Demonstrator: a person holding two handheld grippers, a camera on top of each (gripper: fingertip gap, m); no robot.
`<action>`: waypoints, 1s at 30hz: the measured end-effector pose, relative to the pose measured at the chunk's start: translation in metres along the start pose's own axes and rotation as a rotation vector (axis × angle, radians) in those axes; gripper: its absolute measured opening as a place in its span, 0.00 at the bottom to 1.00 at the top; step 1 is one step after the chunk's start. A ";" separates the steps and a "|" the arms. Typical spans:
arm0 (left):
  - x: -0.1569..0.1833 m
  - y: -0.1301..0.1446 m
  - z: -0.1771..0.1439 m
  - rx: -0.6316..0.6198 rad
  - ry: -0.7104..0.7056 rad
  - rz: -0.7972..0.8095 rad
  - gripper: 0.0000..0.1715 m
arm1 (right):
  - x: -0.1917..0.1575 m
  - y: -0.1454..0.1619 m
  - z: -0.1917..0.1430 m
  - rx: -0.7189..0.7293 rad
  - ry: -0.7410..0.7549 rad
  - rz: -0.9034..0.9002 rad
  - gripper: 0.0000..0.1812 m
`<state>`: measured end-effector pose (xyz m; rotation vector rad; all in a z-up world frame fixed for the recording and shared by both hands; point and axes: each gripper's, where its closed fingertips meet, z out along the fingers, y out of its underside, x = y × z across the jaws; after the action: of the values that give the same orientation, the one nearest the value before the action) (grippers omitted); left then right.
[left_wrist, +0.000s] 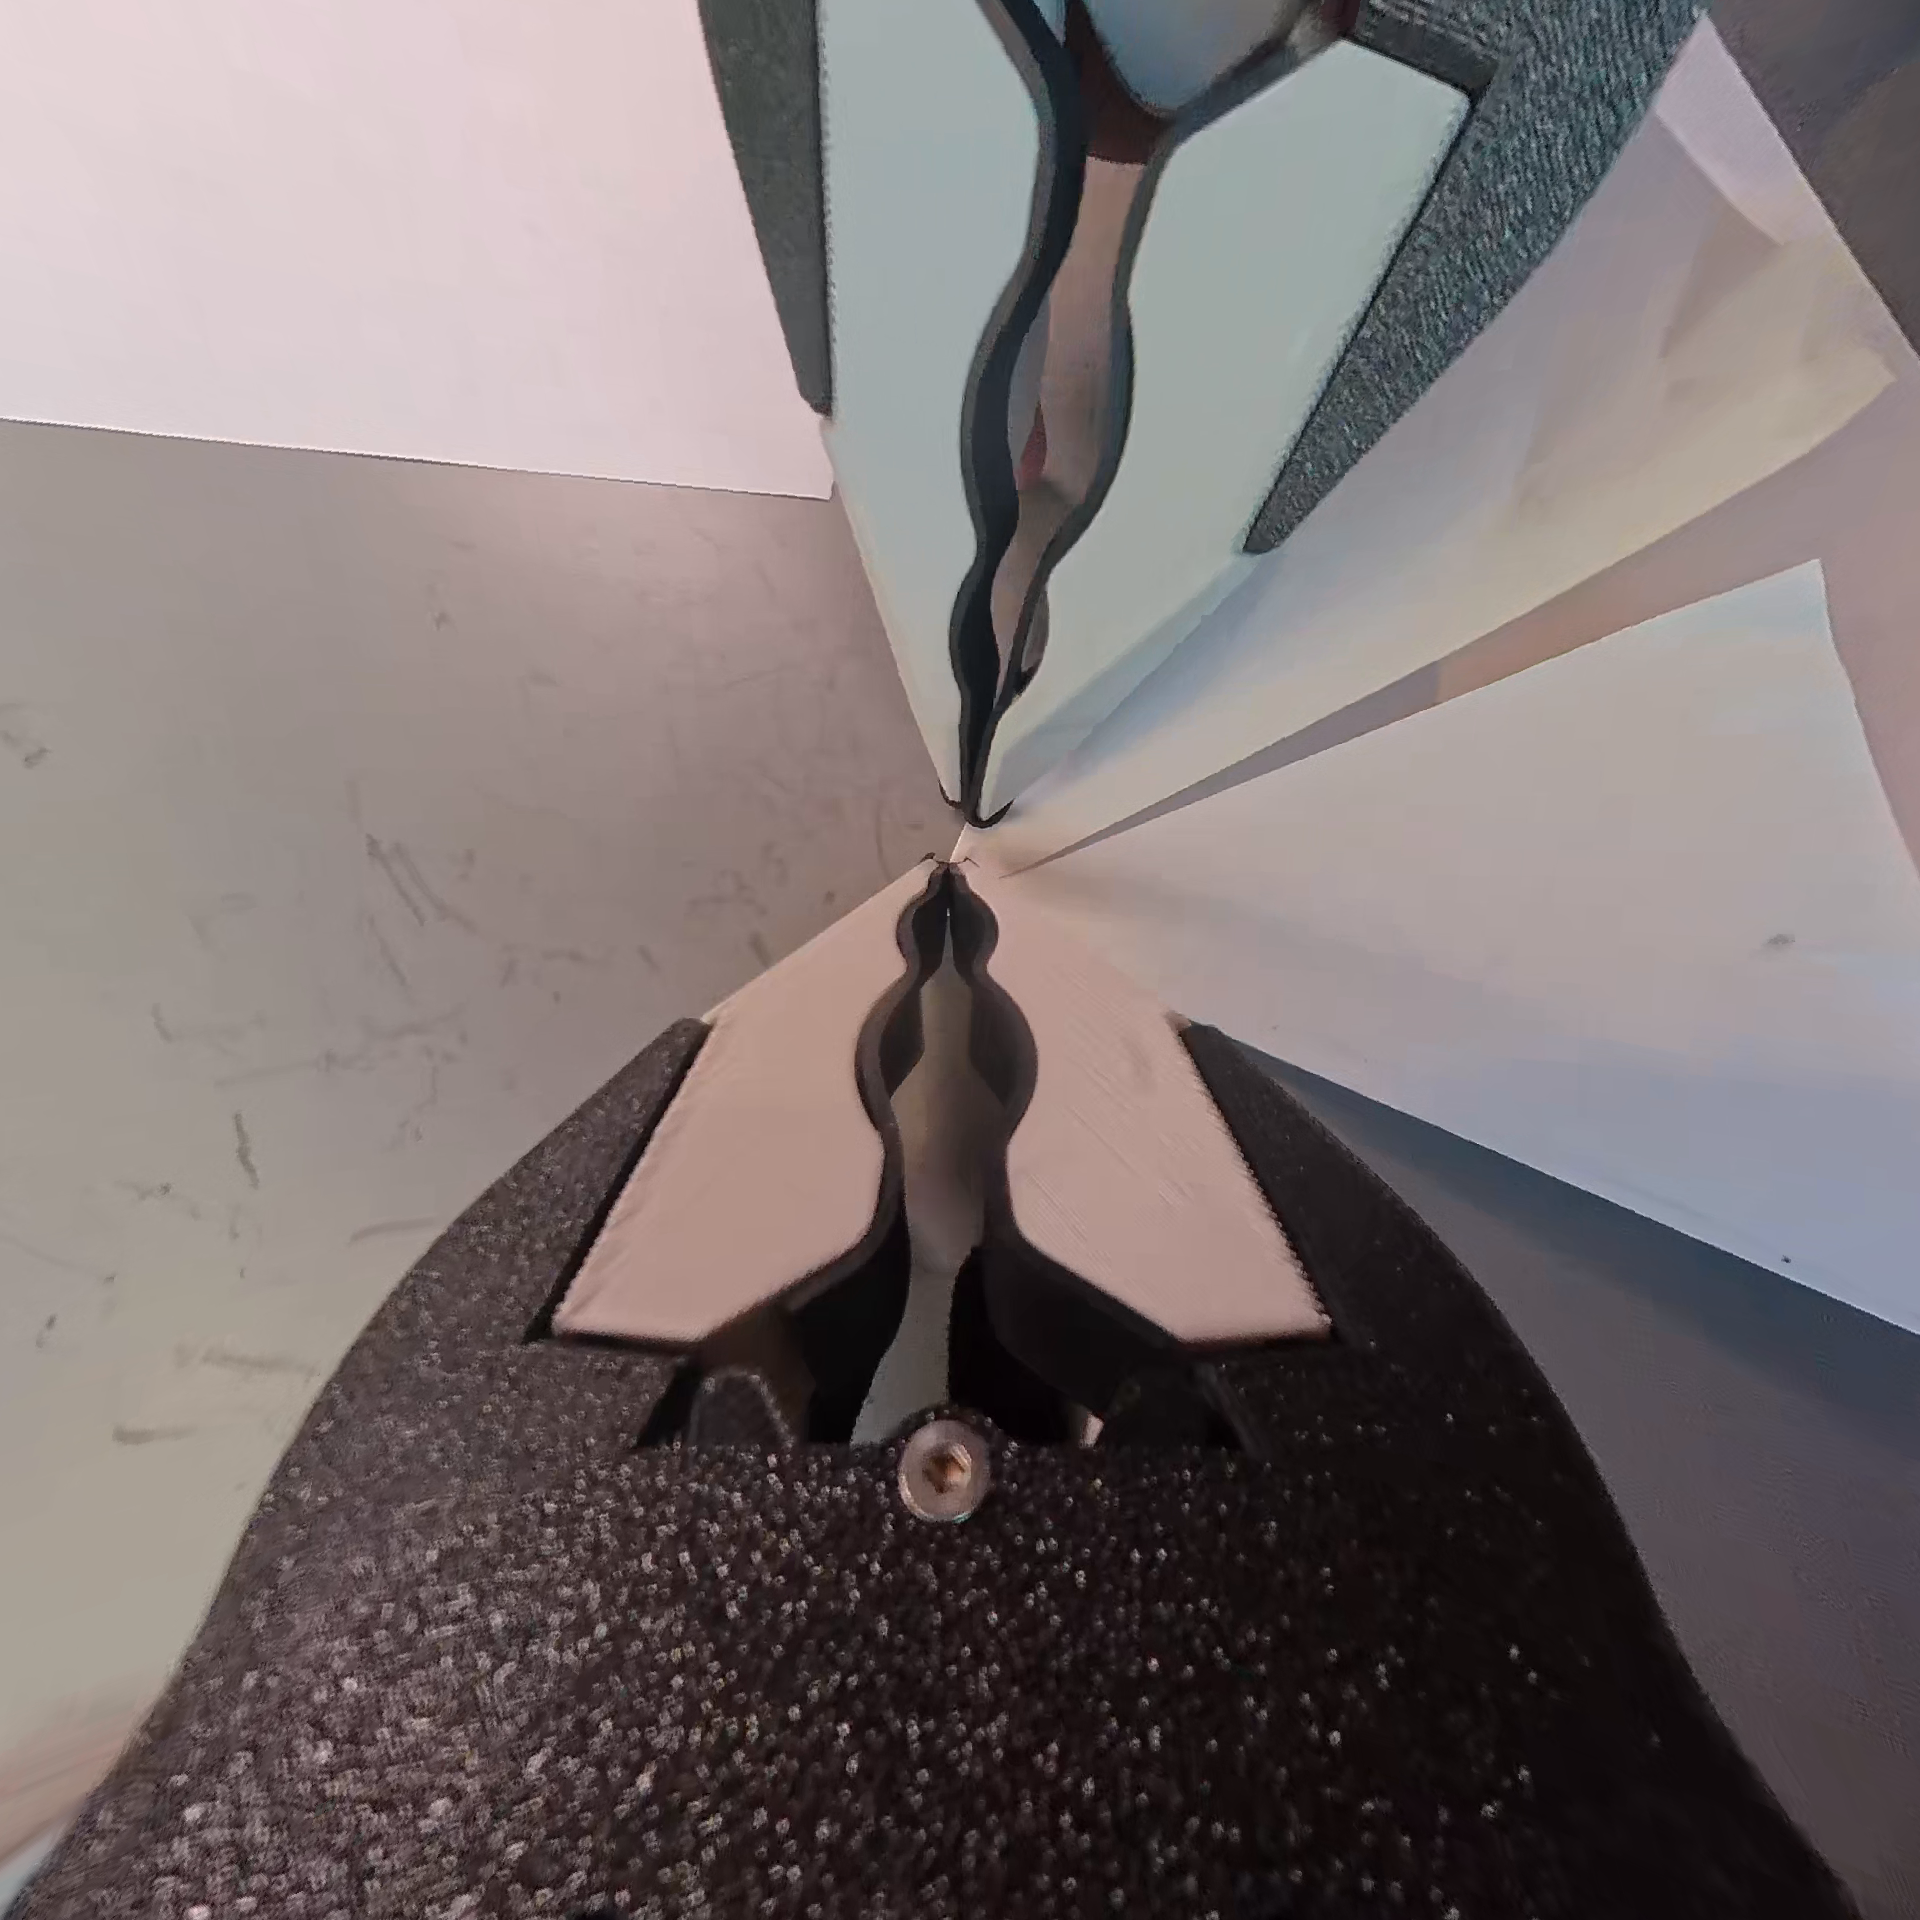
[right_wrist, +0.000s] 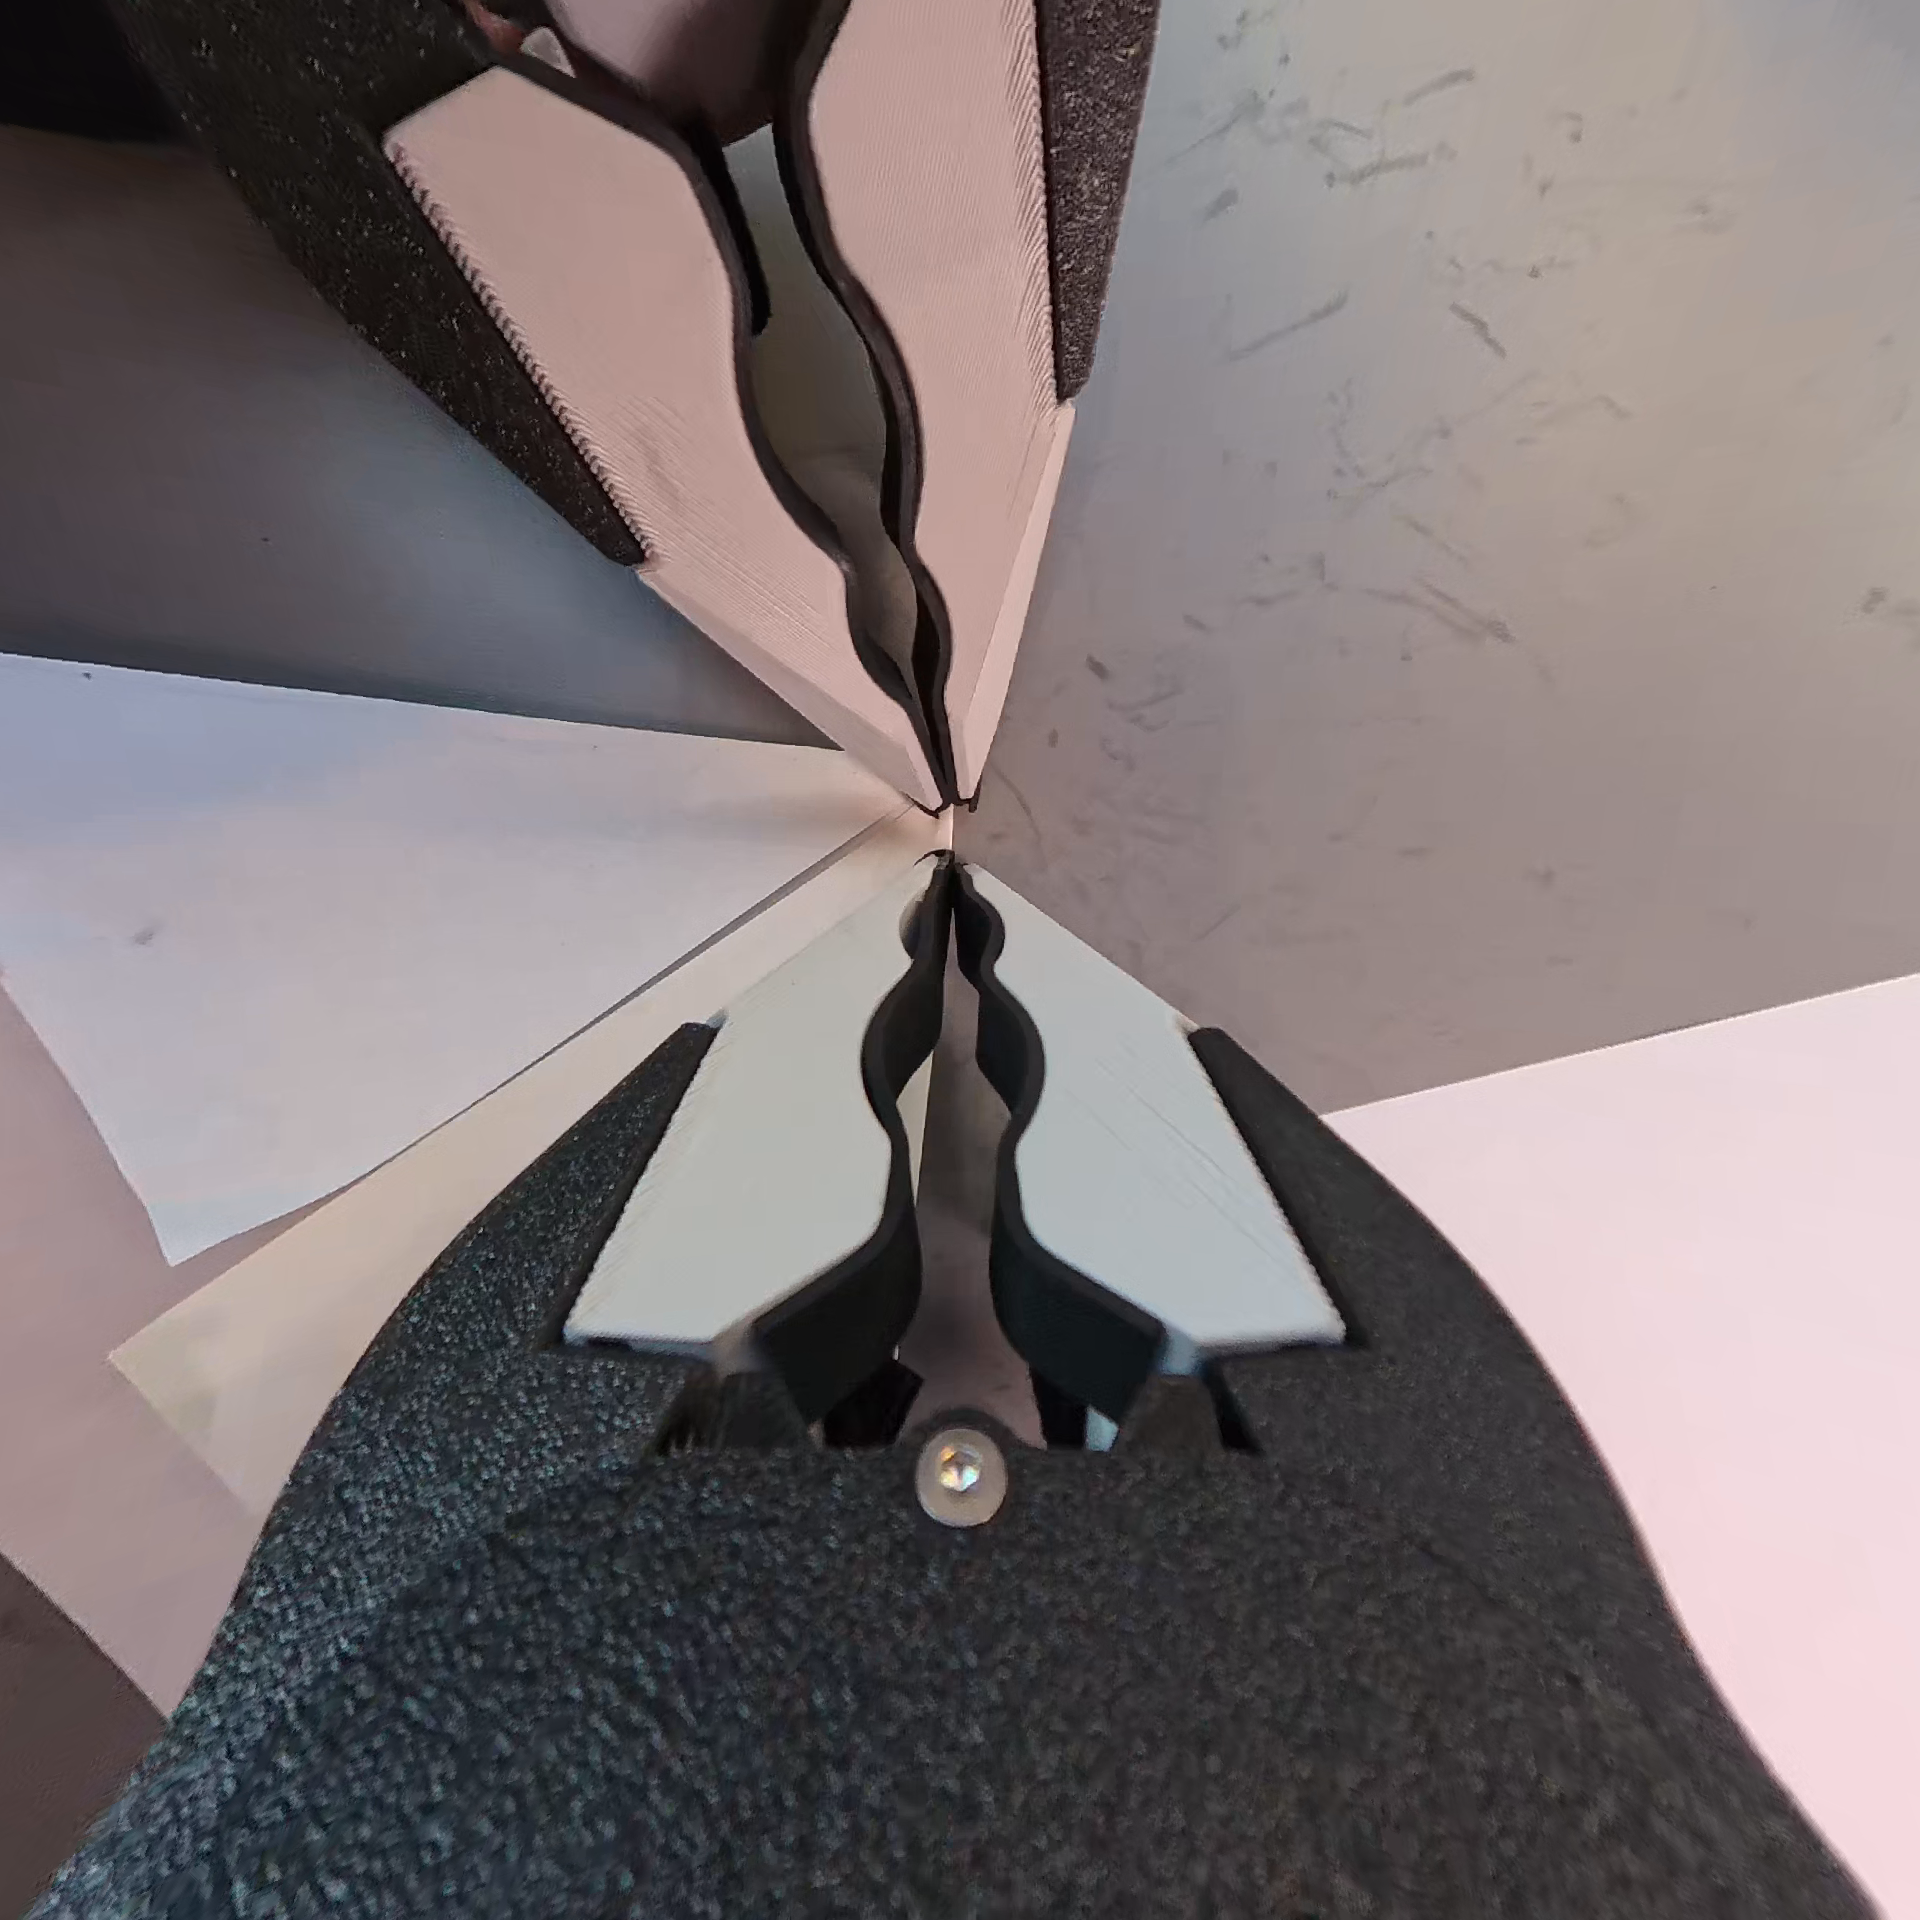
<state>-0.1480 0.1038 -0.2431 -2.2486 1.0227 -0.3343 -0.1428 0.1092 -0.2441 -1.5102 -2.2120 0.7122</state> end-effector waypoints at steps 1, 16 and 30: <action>0.000 -0.001 0.000 0.006 0.013 -0.024 0.00 | 0.000 0.000 0.000 0.001 0.007 -0.003 0.00; 0.004 -0.003 0.005 -0.043 -0.013 0.076 0.00 | 0.001 0.012 -0.009 -0.022 -0.093 -0.014 0.00; 0.004 -0.003 0.004 0.004 -0.008 0.070 0.00 | -0.003 0.018 -0.014 -0.057 -0.120 -0.331 0.00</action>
<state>-0.1414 0.1040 -0.2448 -2.2031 1.0925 -0.2966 -0.1205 0.1144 -0.2440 -1.1083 -2.5082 0.6515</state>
